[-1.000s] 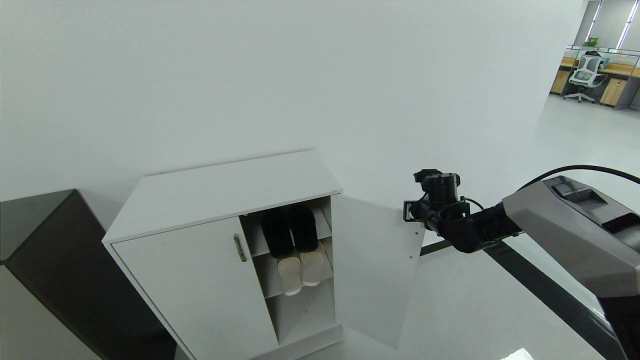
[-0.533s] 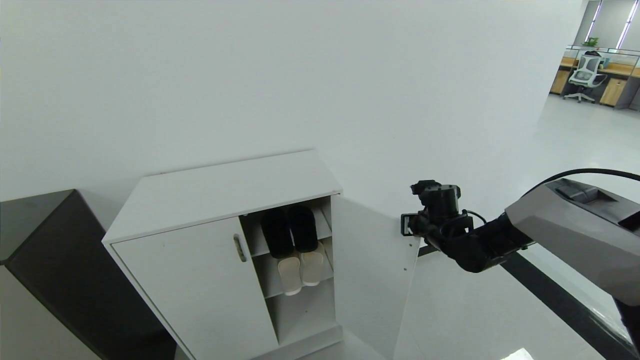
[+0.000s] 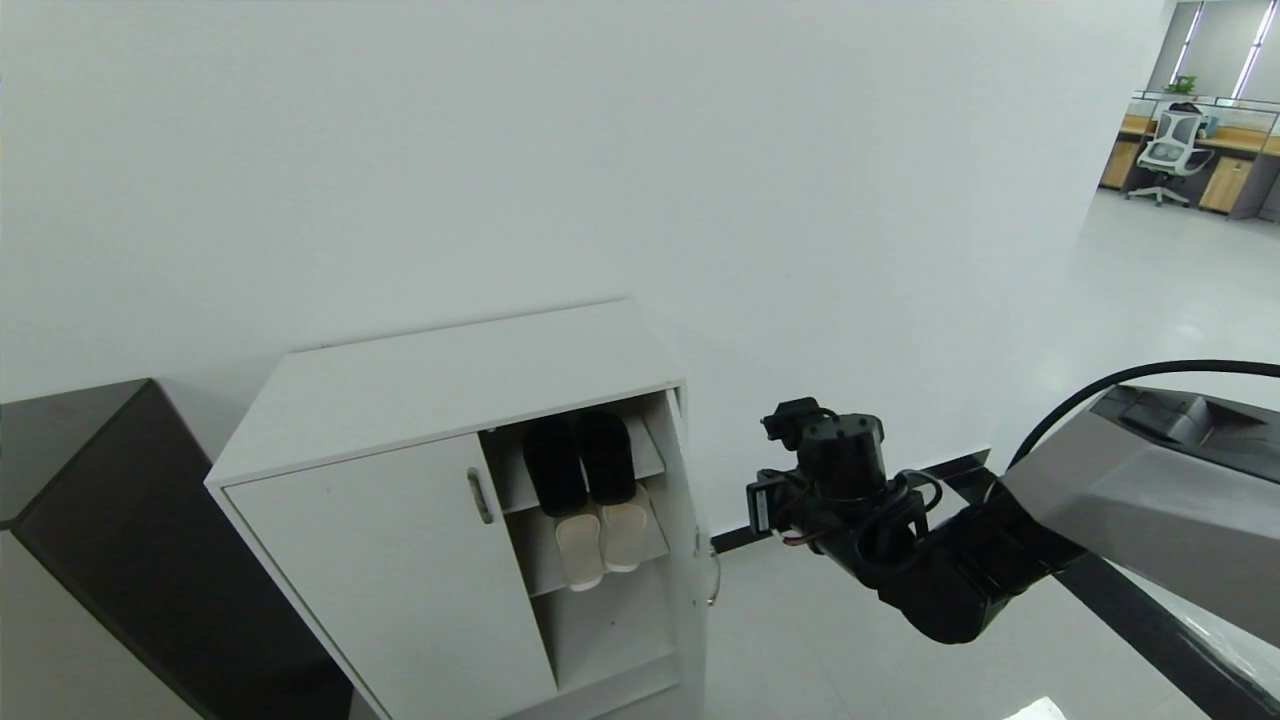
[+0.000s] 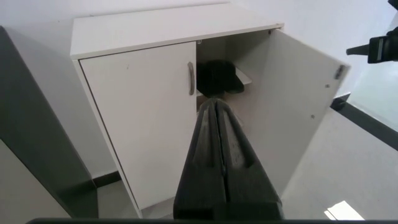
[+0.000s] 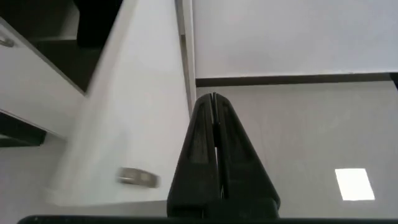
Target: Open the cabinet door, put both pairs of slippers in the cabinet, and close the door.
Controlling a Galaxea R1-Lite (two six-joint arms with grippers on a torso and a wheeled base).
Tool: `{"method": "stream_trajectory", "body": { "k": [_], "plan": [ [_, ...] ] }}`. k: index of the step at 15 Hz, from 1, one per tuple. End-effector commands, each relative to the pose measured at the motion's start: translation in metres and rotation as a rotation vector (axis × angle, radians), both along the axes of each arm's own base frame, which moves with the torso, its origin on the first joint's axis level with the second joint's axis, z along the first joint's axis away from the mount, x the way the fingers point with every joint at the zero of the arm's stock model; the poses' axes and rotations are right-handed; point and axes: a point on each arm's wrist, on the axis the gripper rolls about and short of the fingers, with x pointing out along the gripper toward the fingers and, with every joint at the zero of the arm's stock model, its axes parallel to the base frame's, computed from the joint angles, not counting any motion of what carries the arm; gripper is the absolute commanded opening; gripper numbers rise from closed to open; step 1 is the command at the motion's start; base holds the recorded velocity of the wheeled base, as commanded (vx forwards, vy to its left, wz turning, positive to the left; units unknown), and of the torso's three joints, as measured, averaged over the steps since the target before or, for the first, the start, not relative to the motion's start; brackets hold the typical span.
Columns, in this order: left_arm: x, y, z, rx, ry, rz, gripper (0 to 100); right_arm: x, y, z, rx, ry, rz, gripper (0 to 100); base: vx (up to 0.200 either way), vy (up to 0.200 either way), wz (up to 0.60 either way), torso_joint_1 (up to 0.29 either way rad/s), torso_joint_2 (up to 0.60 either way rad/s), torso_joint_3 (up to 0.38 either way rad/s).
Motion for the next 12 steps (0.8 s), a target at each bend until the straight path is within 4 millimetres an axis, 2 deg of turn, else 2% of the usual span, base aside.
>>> {"method": "stream_trajectory", "body": {
  "k": [1, 5, 12],
  "plan": [
    [0.000, 0.000, 0.000, -0.001, 0.001, 0.000, 0, -0.006, -0.002, 0.004, -0.014, -0.021, 0.014, 0, 0.000, 0.000, 0.00, 0.000, 0.00, 0.000],
    [0.000, 0.000, 0.000, -0.001, 0.001, 0.000, 0, -0.008, -0.002, 0.004, -0.026, -0.058, 0.025, 0, 0.000, 0.000, 0.00, 0.000, 0.00, 0.000],
    [0.000, 0.000, 0.000, 0.001, 0.001, 0.000, 0, -0.017, 0.003, -0.005, -0.057, -0.040, 0.056, 0, 0.000, 0.000, 0.60, 0.002, 0.00, 0.002]
  ]
}}
